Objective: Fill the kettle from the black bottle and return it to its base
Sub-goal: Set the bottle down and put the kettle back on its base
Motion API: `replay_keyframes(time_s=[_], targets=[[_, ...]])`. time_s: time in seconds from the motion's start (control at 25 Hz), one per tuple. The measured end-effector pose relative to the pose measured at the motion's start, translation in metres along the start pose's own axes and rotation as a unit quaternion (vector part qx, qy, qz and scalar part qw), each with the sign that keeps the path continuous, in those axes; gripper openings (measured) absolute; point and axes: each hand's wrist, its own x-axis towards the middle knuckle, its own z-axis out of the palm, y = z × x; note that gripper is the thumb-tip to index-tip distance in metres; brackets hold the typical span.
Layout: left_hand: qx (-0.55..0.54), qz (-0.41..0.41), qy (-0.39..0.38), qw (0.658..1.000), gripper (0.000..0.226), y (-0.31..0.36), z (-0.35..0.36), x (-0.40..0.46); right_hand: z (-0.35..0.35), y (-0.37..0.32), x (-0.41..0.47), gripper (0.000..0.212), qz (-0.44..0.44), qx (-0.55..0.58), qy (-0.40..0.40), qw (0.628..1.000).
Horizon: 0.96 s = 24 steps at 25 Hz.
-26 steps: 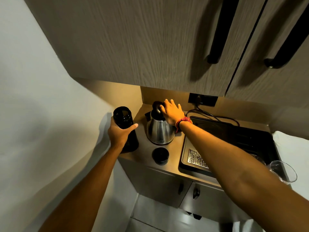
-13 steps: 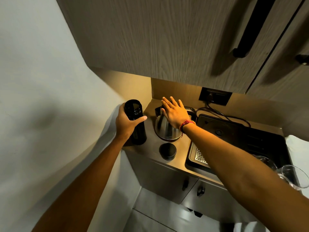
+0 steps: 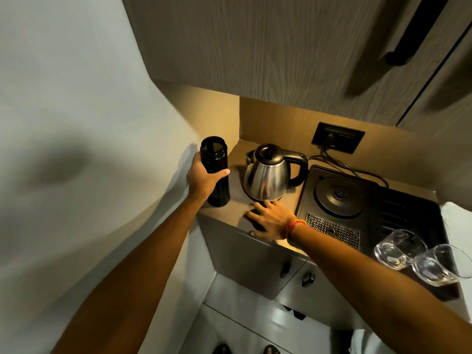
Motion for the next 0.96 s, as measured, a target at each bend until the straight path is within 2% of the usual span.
replay_keyframes(time_s=[0.08,0.12,0.2,0.32,0.4,0.44,0.6,0.8,0.88,0.96], targets=[[-0.006,0.002,-0.004,1.000,0.077,0.001,0.002,0.000,0.000,0.004,-0.004,0.068,0.007,0.039,-0.036,0.999],[-0.006,0.003,-0.006,1.000,0.076,0.001,0.001,-0.002,-0.008,0.006,-0.002,0.069,0.004,0.058,-0.016,0.998],[-0.008,0.008,-0.013,1.000,0.074,0.000,0.003,-0.006,-0.037,0.012,0.008,0.073,0.017,0.104,0.106,0.989],[-0.037,0.018,-0.030,0.999,0.073,-0.002,-0.001,-0.007,-0.110,0.025,0.048,0.070,0.073,0.207,0.305,0.927],[-0.051,0.015,-0.038,0.998,0.074,-0.001,-0.005,-0.004,-0.159,0.027,0.073,0.069,0.095,0.261,0.358,0.891],[-0.041,0.010,-0.035,0.998,0.075,0.000,-0.007,-0.002,-0.176,0.025,0.084,0.070,0.091,0.272,0.344,0.894],[-0.015,-0.011,-0.037,0.999,0.077,0.005,-0.005,0.001,-0.190,0.018,0.100,0.067,0.056,0.217,0.216,0.950],[-0.007,0.001,-0.032,0.999,0.080,0.007,-0.012,0.000,-0.185,0.008,0.107,0.071,0.075,0.203,0.211,0.953],[0.020,0.001,0.023,1.000,0.087,0.009,-0.015,-0.012,-0.176,0.009,0.101,0.082,0.092,0.226,0.209,0.947],[0.076,-0.005,0.142,0.987,0.088,0.010,-0.009,-0.033,-0.156,0.023,0.081,0.081,0.145,0.262,0.238,0.924]])
